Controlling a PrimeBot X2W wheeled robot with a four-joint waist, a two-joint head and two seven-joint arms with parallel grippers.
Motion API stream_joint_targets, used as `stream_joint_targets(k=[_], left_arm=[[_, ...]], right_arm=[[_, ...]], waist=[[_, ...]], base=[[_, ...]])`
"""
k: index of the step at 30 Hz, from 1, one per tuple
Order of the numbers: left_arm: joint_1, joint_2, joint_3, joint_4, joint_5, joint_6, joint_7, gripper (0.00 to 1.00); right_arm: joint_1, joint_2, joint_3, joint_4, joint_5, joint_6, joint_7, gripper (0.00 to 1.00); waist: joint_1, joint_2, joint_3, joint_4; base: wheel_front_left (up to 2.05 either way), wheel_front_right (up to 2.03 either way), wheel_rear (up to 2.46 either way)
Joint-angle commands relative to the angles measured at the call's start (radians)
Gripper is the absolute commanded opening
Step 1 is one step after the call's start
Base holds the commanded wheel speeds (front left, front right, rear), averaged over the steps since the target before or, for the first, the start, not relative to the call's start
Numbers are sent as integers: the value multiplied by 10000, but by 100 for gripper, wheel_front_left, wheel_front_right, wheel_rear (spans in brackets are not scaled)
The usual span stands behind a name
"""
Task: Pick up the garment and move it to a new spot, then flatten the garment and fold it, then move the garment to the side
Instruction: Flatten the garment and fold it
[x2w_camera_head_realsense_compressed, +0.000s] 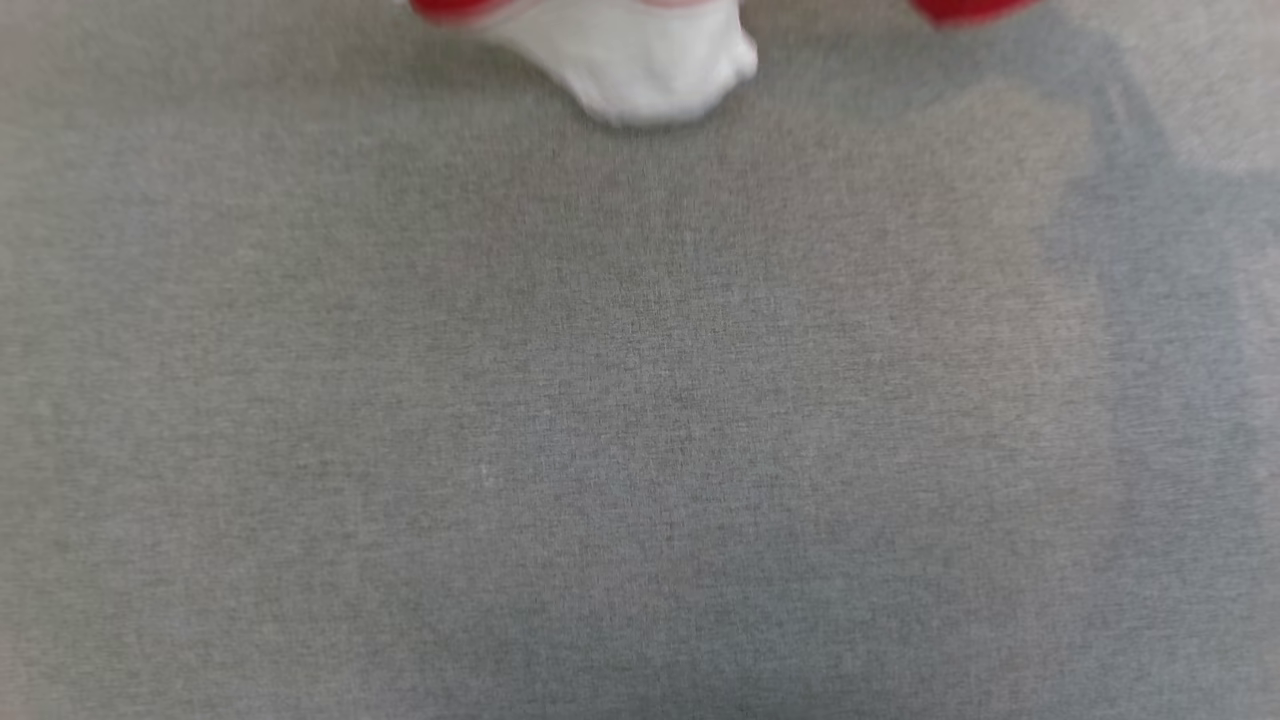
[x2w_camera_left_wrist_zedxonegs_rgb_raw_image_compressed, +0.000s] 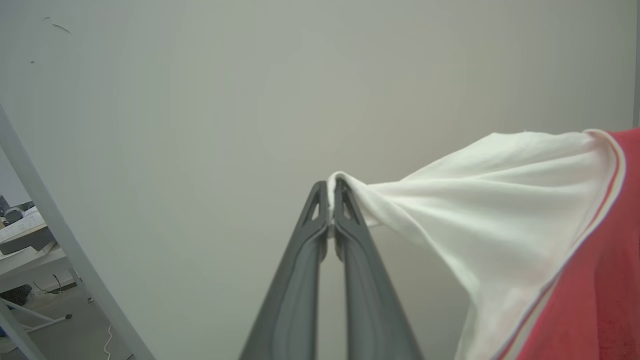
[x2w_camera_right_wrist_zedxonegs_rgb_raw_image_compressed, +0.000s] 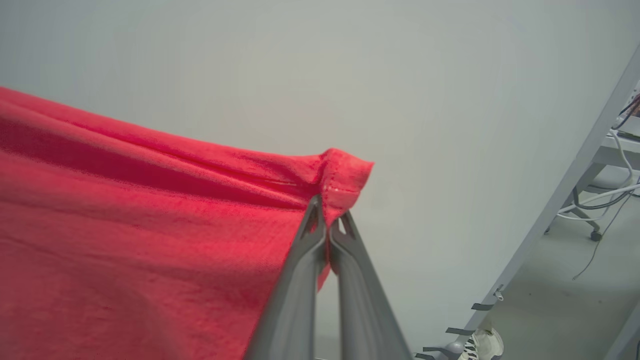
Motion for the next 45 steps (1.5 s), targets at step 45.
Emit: stream_joint_targets(k=[45], left_arm=[[7333, -1458, -2637, 2694, -143, 180, -5769, 0]], right_arm=[[3772, 2042, 3934, 5167, 1512, -98, -6095, 0]], waist=[[-2, 0, -1803, 808]], base=[[0, 0, 0]])
